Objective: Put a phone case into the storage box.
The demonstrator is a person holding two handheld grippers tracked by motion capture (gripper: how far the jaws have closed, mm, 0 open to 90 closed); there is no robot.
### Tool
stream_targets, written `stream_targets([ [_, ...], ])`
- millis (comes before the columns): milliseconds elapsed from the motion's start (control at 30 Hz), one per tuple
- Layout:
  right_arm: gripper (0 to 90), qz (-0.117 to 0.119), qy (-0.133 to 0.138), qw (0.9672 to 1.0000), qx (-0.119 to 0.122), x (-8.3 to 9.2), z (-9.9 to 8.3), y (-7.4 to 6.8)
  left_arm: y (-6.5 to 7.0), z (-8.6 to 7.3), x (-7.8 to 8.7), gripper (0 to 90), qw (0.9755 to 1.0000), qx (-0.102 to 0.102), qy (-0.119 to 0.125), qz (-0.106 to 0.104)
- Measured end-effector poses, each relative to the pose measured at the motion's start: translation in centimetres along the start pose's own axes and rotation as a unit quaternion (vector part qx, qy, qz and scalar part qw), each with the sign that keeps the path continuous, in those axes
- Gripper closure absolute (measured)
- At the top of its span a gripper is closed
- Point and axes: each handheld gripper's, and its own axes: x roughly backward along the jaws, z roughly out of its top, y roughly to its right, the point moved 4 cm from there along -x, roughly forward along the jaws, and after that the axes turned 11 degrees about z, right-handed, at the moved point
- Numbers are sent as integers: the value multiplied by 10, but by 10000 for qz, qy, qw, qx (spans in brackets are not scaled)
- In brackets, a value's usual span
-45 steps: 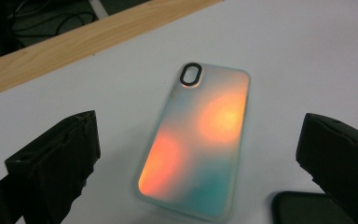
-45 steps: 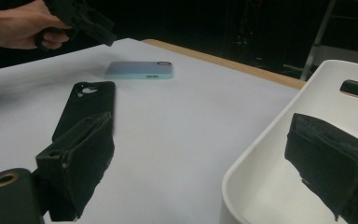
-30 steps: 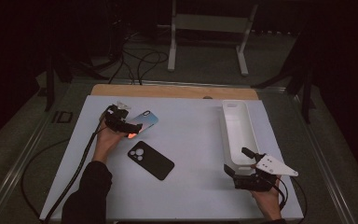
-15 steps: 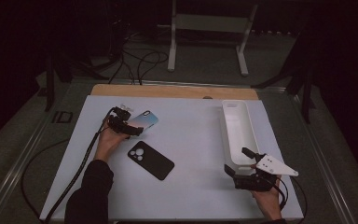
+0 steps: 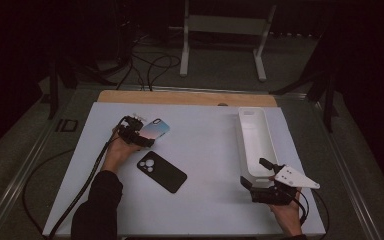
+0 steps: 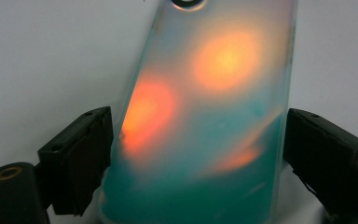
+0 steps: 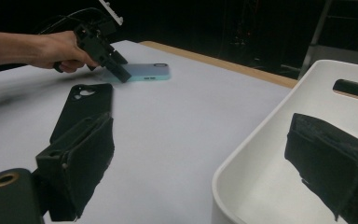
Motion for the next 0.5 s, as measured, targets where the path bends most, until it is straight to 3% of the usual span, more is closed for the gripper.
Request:
stream_targets([
  [133, 81, -13, 18, 10000, 5, 1, 1, 0, 2, 0, 3, 157, 9998, -82, -158, -15],
  [500, 81, -20, 18, 10000, 10, 1, 2, -1, 1, 0, 8, 168, 9999, 142, -95, 7],
])
